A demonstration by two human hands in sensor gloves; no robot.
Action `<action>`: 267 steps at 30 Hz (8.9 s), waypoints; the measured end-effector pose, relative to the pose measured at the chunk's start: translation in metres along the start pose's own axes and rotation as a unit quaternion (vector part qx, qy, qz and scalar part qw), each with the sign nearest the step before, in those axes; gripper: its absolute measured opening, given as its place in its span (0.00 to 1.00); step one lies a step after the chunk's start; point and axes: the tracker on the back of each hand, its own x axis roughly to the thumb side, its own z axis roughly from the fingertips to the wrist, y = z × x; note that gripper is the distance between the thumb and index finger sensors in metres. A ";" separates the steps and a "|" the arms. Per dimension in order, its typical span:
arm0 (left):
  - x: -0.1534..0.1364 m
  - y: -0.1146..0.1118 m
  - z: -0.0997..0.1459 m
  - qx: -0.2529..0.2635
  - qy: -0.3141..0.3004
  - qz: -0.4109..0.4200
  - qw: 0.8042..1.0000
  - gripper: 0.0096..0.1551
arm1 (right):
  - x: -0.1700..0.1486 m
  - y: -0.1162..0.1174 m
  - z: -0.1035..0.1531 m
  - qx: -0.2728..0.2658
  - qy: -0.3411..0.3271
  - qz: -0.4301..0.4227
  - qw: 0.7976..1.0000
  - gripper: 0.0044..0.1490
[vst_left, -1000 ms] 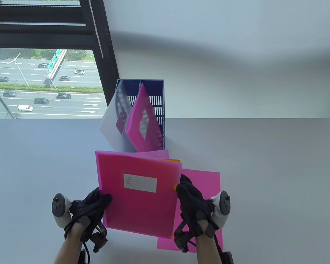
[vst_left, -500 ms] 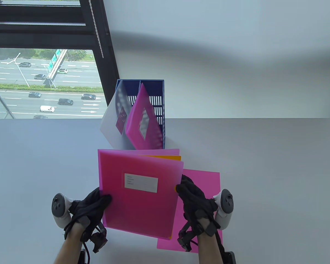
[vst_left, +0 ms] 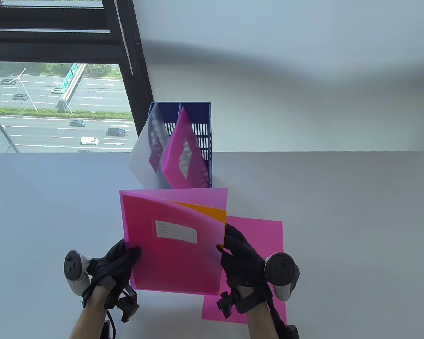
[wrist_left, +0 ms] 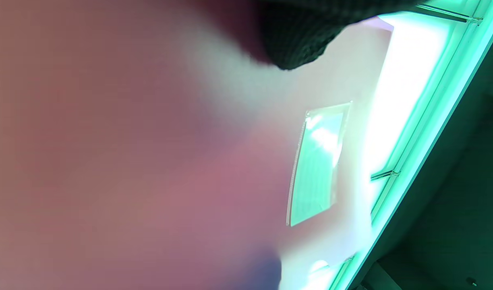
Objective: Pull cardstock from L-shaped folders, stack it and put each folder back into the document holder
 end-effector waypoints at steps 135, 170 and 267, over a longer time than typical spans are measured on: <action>0.084 -0.004 0.012 0.112 -0.163 -0.297 0.934 0.21 | -0.023 -0.009 0.013 -0.145 0.030 0.056 0.987 0.32; 0.084 -0.008 -0.054 0.241 -0.046 -0.421 0.873 0.26 | -0.026 -0.002 0.012 -0.127 0.042 0.068 0.989 0.29; 0.150 -0.012 -0.011 0.123 -0.159 -0.347 0.916 0.22 | -0.025 -0.027 0.008 -0.096 0.002 0.002 0.995 0.45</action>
